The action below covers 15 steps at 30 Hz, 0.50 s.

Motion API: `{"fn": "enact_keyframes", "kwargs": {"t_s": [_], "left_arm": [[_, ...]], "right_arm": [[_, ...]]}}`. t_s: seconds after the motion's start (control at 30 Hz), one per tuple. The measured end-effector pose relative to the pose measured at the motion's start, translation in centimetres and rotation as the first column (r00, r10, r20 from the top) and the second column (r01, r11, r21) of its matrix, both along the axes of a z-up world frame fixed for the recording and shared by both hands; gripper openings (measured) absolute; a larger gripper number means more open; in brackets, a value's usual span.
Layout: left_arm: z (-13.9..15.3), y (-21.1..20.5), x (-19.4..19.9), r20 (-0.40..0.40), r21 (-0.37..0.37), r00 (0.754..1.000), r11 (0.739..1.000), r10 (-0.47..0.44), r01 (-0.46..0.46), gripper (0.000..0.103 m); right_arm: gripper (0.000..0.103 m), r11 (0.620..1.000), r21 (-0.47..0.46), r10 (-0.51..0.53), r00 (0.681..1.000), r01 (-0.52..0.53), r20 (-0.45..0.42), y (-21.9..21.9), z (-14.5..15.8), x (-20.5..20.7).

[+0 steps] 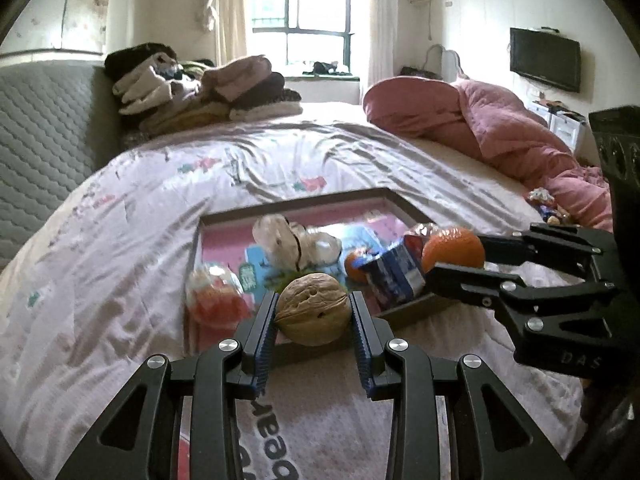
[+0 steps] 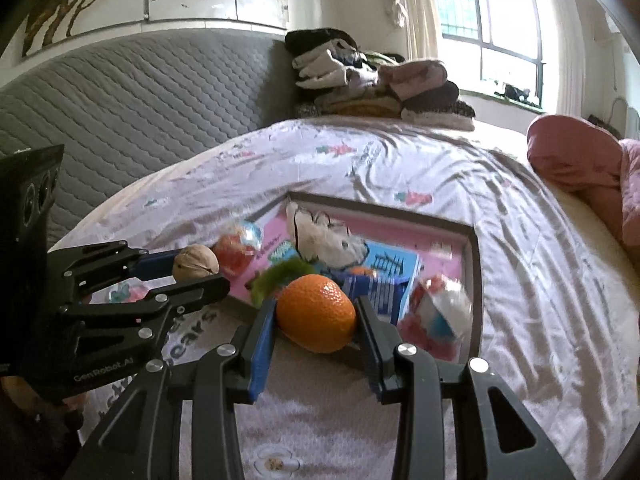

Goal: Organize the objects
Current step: 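Lift and carry the walnut and orange over the pink tray with both tools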

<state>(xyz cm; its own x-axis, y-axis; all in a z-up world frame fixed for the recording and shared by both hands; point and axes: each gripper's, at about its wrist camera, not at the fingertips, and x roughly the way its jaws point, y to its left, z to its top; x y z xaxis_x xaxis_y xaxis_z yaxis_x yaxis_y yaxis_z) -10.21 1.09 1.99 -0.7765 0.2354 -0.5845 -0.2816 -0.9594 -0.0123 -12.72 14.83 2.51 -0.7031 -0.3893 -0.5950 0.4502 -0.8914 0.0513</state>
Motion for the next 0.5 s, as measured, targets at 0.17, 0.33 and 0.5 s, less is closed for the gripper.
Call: {"fn": "enact_keyframes", "kwargs": {"t_s": [0.17, 0.33, 0.5], "left_arm": [[1.3, -0.2, -0.5, -0.036, -0.009, 0.999, 1.000, 0.000, -0.001, 0.035], [2.2, -0.2, -1.2, -0.060, -0.017, 0.998, 1.000, 0.004, -0.005, 0.035], [2.4, -0.5, -1.9, -0.060, -0.008, 0.998, 1.000, 0.027, -0.028, 0.035]], "right_arm": [[0.039, 1.000, -0.007, -0.003, 0.999, 0.002, -0.043, -0.1, 1.4, -0.5], [0.039, 1.000, -0.007, -0.006, 0.998, 0.005, -0.061, -0.2, 1.9, -1.0], [0.039, 1.000, -0.005, -0.004, 0.997, 0.004, -0.076, -0.5, 2.3, -1.7]]}}
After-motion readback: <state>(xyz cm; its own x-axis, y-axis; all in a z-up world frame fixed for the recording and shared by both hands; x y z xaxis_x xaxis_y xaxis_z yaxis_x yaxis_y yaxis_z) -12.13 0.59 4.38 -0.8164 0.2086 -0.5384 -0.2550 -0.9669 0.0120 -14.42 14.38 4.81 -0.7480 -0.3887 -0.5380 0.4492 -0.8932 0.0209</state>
